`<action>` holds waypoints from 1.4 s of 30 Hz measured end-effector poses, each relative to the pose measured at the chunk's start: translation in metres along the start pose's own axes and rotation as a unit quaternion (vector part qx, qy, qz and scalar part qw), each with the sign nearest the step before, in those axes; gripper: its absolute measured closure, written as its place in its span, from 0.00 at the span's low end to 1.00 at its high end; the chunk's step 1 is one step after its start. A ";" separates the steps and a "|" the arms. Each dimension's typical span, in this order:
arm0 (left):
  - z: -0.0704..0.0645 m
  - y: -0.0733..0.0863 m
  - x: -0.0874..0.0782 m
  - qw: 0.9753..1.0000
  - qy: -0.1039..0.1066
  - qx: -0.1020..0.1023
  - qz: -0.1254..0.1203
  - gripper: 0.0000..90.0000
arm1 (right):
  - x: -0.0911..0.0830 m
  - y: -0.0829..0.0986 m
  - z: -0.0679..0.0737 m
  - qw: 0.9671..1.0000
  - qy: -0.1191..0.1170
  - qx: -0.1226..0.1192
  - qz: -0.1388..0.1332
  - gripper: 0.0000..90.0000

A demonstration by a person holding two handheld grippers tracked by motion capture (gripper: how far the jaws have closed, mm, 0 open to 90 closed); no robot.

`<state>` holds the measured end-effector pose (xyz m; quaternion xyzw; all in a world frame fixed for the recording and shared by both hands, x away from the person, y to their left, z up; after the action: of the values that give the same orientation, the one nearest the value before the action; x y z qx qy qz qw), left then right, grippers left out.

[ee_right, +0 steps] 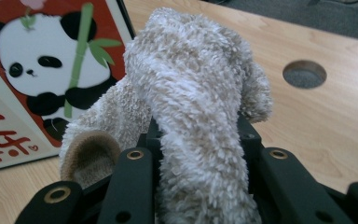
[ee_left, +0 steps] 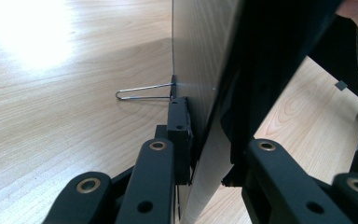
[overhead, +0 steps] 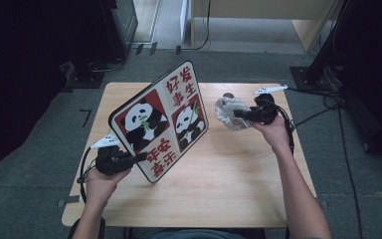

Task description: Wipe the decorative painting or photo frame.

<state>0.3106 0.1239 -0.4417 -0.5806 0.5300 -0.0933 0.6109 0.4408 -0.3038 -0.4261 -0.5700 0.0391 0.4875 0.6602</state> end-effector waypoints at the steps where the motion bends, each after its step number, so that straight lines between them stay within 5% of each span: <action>1: 0.000 0.000 0.000 1.000 0.001 0.000 0.000 0.87 | 0.000 -0.003 0.003 1.000 -0.002 -0.003 0.001 0.76; 18: 0.001 -0.001 0.001 1.000 0.006 -0.002 0.003 0.87 | 0.006 -0.059 0.057 0.998 -0.035 -0.052 -0.006 0.76; 34: 0.002 -0.001 0.001 1.000 0.005 -0.001 0.003 0.87 | -0.021 -0.124 0.108 0.992 -0.060 -0.096 -0.053 0.75; 42: 0.003 -0.001 0.001 1.000 0.006 0.004 0.003 0.87 | 0.001 -0.130 0.114 0.993 -0.068 -0.089 -0.047 0.74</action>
<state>0.3136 0.1251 -0.4420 -0.5757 0.5353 -0.0973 0.6104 0.4737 -0.1968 -0.2941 -0.5935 -0.0765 0.4951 0.6299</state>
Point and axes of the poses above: each handheld gripper's, and its own axes: x roughly forward along the jaws, y roughly out of its underside, z roughly to its left, the point moved 4 cm from there along x, roughly forward along the jaws, and after that the axes turned 7 degrees about x, right-handed, at the moved point
